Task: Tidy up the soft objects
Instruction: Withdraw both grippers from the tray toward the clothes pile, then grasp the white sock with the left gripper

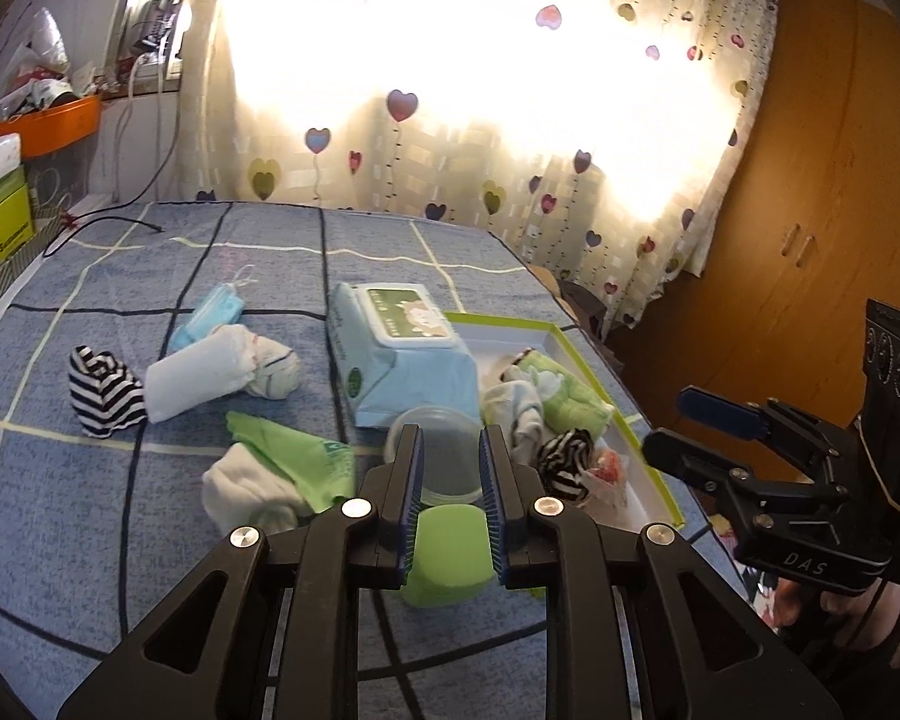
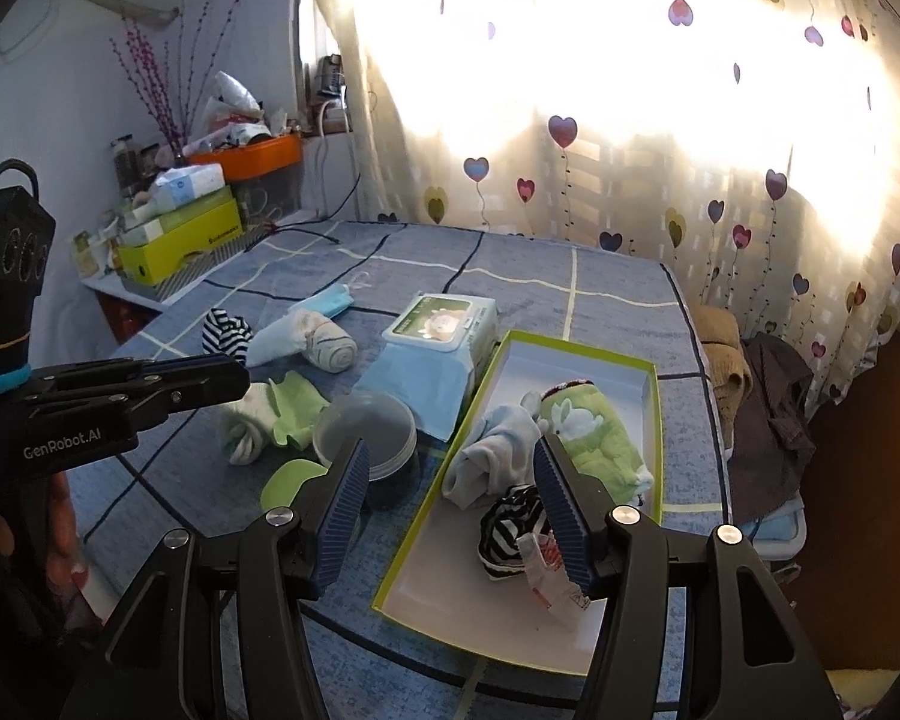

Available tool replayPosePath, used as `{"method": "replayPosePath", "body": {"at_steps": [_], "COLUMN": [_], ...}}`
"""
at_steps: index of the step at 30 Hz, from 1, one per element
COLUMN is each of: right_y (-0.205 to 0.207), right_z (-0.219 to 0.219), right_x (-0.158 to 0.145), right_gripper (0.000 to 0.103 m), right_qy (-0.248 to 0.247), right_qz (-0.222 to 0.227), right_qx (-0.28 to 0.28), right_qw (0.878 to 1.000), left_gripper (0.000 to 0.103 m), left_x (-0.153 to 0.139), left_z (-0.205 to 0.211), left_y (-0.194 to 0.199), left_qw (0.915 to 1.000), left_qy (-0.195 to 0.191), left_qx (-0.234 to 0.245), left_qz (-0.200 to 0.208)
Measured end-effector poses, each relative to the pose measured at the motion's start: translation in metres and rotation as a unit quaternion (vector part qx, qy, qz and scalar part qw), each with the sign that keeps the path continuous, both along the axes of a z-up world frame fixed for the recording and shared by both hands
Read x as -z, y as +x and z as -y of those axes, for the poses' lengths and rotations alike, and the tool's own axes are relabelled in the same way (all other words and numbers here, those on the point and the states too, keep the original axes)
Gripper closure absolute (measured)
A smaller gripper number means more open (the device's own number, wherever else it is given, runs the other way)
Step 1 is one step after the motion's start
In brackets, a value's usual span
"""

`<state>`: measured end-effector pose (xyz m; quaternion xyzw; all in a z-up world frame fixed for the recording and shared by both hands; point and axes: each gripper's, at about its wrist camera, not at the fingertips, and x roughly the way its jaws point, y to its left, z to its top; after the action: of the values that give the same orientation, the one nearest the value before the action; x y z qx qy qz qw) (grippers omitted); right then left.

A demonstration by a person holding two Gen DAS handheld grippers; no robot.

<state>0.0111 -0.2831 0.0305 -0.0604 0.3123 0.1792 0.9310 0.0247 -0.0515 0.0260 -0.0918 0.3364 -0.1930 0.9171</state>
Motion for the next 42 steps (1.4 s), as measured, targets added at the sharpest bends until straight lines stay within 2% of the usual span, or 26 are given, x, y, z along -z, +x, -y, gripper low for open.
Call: {"method": "replayPosePath", "body": {"at_steps": [4,13,17,21,31,36,42], "right_y": [0.001,0.009,0.014,0.017,0.027,0.029,0.034], "right_z": [-0.002,-0.008,-0.011,-0.015,-0.025,-0.029,-0.033], "right_x": [0.0,0.004,0.007,0.009,0.014,0.016,0.021], "right_gripper": [0.039,0.038,0.038,0.038,0.038,0.038,0.038], "right_qy": [0.004,0.008,0.005,0.005,0.003,0.01,0.009], "right_qz": [0.003,-0.004,-0.009,-0.011,-0.023,-0.024,-0.03], "right_qx": [-0.002,-0.014,-0.019,-0.024,-0.037,-0.052,-0.055], "right_qw": [1.0,1.0,1.0,1.0,0.999,0.998,0.998], "left_gripper": [0.083,0.083,0.063,0.062,0.062,0.058,0.058], "left_x": [0.008,0.029,0.037,0.045,0.065,0.076,0.088], "left_z": [-0.019,-0.051,-0.061,-0.066,-0.064,-0.061,-0.055], "left_y": [0.004,0.012,0.015,0.018,0.029,0.039,0.048], "left_qw": [0.9996,0.9967,0.9953,0.9941,0.9928,0.9912,0.9904], "left_qy": [0.0,0.016,0.016,0.021,0.032,0.043,0.038], "left_qx": [-0.027,-0.073,-0.087,-0.096,-0.085,-0.081,-0.073], "left_qz": [-0.009,-0.032,-0.039,-0.048,-0.078,-0.096,-0.111]}}
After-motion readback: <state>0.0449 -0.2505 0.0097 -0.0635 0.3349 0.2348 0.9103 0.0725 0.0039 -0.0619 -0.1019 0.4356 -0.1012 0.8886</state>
